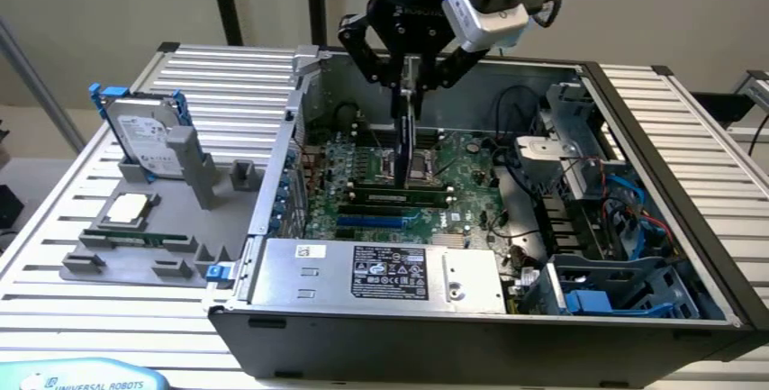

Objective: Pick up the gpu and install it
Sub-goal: 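Pick up the gpu and move the gpu toward the slot, then insert the gpu into the slot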

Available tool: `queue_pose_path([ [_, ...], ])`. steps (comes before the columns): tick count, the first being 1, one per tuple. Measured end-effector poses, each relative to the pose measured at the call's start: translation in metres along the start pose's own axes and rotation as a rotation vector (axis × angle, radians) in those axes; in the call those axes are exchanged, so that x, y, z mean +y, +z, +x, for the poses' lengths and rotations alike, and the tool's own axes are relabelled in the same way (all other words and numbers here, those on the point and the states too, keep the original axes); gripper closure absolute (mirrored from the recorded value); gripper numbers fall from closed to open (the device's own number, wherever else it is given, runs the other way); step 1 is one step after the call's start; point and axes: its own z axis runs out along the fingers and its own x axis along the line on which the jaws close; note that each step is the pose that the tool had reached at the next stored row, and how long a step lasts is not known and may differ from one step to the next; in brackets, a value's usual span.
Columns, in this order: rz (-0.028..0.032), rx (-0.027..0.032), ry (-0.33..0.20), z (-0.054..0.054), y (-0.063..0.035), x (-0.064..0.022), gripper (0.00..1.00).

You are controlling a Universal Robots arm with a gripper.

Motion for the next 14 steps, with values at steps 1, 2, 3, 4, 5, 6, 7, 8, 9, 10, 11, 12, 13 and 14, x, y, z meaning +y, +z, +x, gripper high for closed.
queue_pose_path([
  [1,0.0005,-0.0001,0.0,-0.005,0.0019,0.0001,0.74],
  [2,0.001,-0.0001,0.0,-0.009,0.0037,0.0002,0.74],
  [3,0.0013,-0.0001,0.0,-0.013,0.0055,0.0003,0.74],
  [4,0.0012,-0.0002,0.0,-0.018,0.0073,0.0004,0.74],
  [5,0.0017,-0.0002,0.0,-0.022,0.009,0.0004,0.74],
  [6,0.0036,0.0,0.0,-0.023,0.01,0.0005,0.74],
  [7,0.0045,-0.0001,0.0,-0.023,0.0101,0.0005,0.74],
  [8,0.0045,-0.0001,0.0,-0.023,0.0101,0.0005,0.74],
  [9,0.0046,-0.0001,0.0,-0.023,0.0101,0.0005,0.74],
  [10,0.0045,-0.0001,0.0,-0.023,0.0102,0.0005,0.74],
  [11,0.0046,-0.0001,0.0,-0.023,0.0101,0.0005,0.74],
  [12,0.0045,-0.0001,0.0,-0.023,0.0102,0.0005,0.74],
  [13,0.0045,-0.0001,0.0,-0.023,0.0102,0.0005,0.74],
  [14,0.0045,-0.0001,0.0,-0.023,0.0102,0.0005,0.74],
])
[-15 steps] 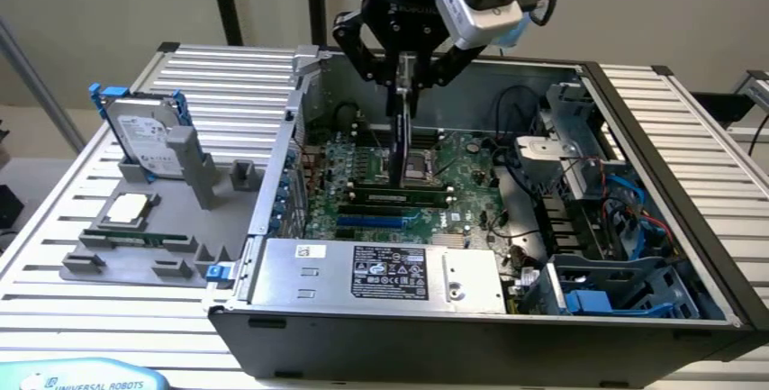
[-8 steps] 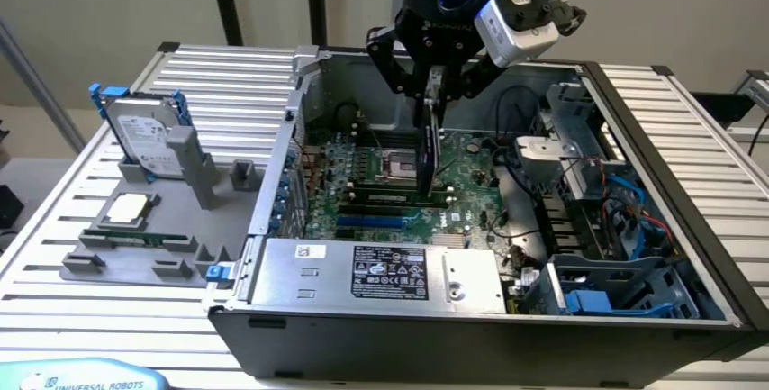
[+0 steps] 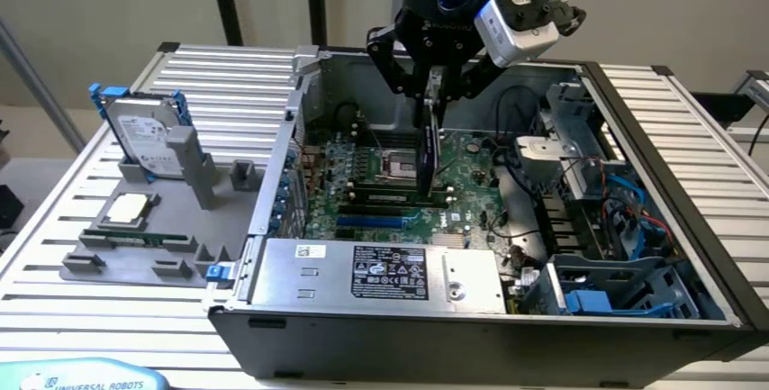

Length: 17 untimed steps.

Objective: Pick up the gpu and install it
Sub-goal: 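Insert the gpu into the slot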

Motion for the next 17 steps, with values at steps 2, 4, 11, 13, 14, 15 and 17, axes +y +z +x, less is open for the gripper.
queue_pose_path([
  [2,0.0,0.0,0.0,0.0,0.0,0.0,0.74],
  [4,0.0,0.0,0.0,0.0,0.0,0.0,0.74],
  [11,0.0001,-0.0019,-0.036,0.0003,0.0021,0.0,0.74],
  [13,0.0,-0.0011,-0.072,0.0004,0.0034,0.0,0.74],
  [14,0.0001,-0.0006,-0.09,0.0004,0.004,0.0,0.74],
  [15,0.0,-0.0002,-0.108,0.0004,0.0047,-0.0001,0.74],
  [17,0.0,0.0007,-0.145,0.0004,0.006,-0.0001,0.74],
])
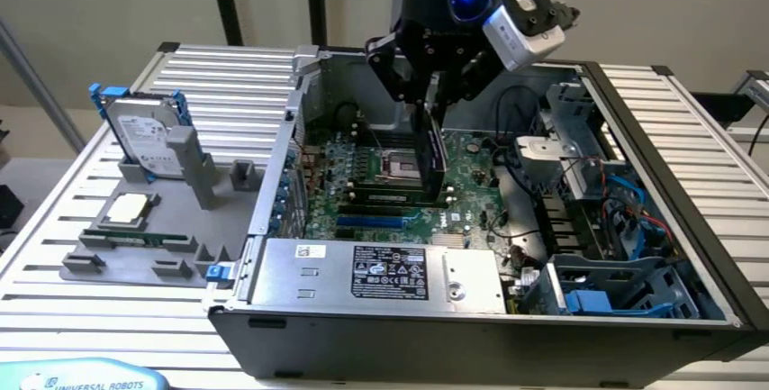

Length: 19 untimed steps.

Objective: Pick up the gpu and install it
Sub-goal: 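Insert the gpu into the slot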

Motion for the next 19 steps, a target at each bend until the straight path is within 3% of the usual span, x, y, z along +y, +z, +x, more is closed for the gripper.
queue_pose_path([
  [19,0.0002,0.005,-0.345,0.0,0.0131,-0.0003,0.74],
])
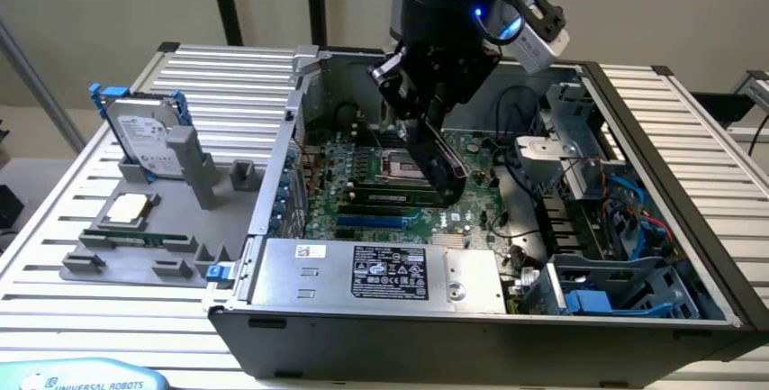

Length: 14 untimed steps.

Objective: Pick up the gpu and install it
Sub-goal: 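Insert the gpu into the slot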

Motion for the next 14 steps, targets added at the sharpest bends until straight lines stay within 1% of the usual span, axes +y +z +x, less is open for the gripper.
queue_pose_path([
  [14,0.0007,0.0023,-0.255,0.0,0.0099,-0.0003,0.74],
])
